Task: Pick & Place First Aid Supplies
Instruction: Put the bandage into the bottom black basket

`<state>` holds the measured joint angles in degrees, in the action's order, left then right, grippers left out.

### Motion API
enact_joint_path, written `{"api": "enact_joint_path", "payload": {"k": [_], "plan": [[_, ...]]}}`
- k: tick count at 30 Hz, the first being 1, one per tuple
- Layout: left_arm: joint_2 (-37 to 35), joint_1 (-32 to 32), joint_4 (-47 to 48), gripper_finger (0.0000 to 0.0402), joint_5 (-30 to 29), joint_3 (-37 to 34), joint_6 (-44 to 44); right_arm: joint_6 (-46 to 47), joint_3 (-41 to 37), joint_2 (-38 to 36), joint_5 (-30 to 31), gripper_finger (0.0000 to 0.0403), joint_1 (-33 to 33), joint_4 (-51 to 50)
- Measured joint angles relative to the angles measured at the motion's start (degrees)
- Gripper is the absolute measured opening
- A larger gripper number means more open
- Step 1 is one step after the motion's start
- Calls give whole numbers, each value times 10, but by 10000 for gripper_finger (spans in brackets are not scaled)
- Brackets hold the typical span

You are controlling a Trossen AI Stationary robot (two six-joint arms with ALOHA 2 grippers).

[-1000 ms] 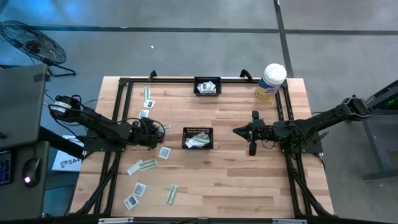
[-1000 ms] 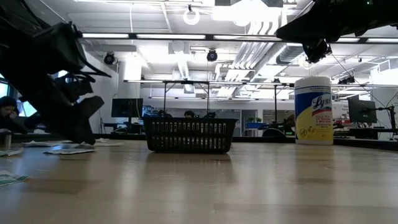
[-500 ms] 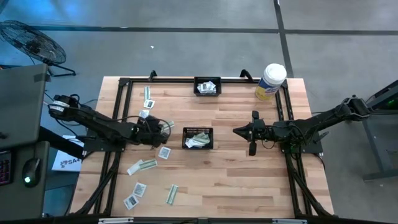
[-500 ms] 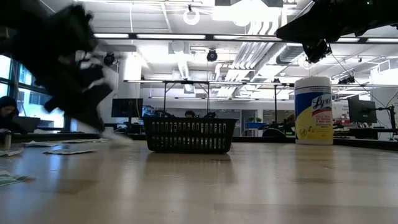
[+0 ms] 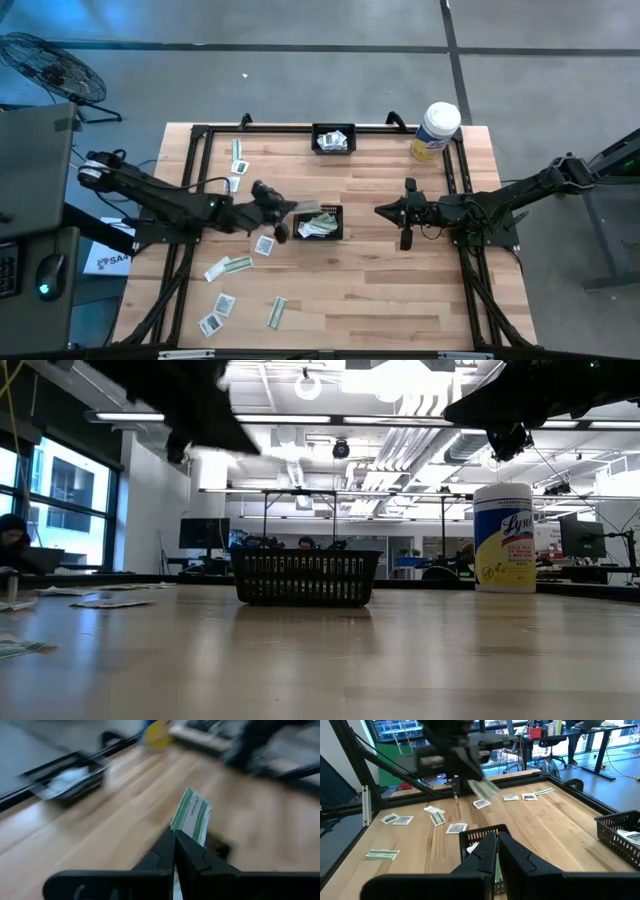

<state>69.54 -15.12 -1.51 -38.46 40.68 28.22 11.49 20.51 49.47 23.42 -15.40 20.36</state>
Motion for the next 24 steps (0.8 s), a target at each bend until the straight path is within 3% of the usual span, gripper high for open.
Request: {"api": "enact_joint_path", "payload": {"k": [4, 13, 17, 21, 24], "plan": [[5, -35, -58, 0, 7, 1, -10, 0, 0, 0, 0, 12, 0, 0], [86, -90, -49, 0, -29, 1, 52, 0, 0, 0, 0, 12, 0, 0], [133, -72, -88, 0, -57, 1, 65, 0, 0, 0, 0, 12, 0, 0], [189, -24, -163, 0, -1, 6, 54, 0, 0, 0, 0, 12, 0, 0], [227, 4, -154, 0, 21, 29, 49, 0, 0, 0, 0, 12, 0, 0]]}}
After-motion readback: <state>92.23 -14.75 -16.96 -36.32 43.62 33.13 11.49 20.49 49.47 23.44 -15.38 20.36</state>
